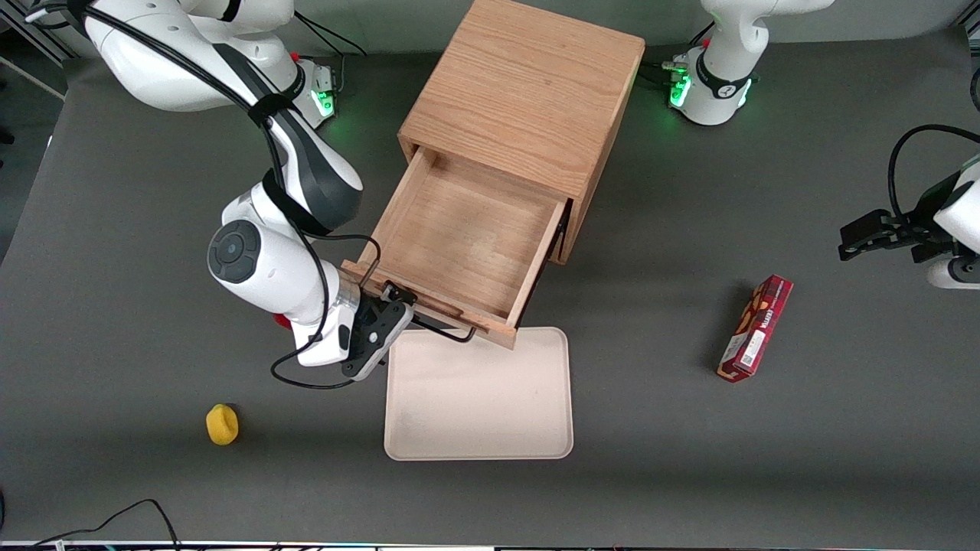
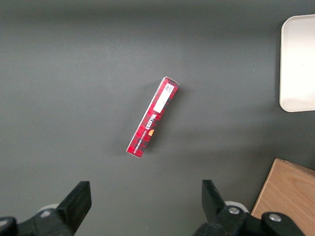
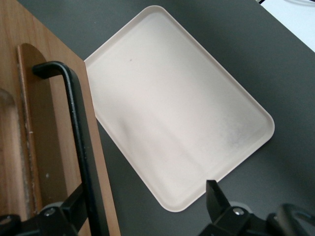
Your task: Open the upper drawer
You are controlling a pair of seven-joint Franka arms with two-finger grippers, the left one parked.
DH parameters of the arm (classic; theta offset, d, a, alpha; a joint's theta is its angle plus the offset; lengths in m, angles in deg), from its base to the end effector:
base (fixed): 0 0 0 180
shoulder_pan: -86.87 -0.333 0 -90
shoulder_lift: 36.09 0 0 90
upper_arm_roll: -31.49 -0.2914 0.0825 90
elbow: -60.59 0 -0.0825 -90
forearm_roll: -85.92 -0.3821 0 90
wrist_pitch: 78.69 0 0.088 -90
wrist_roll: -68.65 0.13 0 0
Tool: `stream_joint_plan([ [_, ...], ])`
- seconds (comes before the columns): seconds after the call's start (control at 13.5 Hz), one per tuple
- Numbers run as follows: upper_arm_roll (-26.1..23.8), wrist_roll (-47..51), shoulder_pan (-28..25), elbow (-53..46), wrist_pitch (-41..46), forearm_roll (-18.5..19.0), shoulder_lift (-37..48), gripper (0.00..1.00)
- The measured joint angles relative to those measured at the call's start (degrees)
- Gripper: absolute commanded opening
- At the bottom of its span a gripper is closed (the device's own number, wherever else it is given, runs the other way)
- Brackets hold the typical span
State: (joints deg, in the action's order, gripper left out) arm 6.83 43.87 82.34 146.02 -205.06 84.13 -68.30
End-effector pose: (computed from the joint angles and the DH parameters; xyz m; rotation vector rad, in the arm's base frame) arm 0.6389 0.3068 0.3462 -2.6244 -1.1782 -0.2754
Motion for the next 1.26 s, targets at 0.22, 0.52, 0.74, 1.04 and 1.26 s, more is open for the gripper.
stream_joint_plan([
  [0.22, 0.2, 0.0, 0.2, -0.6, 0.6, -6.0, 0.9, 1.0],
  [0.52, 0.4, 0.0, 5.5, -1.5, 7.2, -12.8, 6.9, 1.0],
  [0.74, 1.4, 7.0, 14.5, -1.3, 18.5, -16.9, 14.8, 1.0],
  [1.04, 7.7, 21.9, 19.5, 3.2, 33.8, -7.9, 26.3, 1.0],
  [1.26, 9.3, 25.0, 19.6, 4.7, 37.0, 1.4, 29.6, 1.0],
])
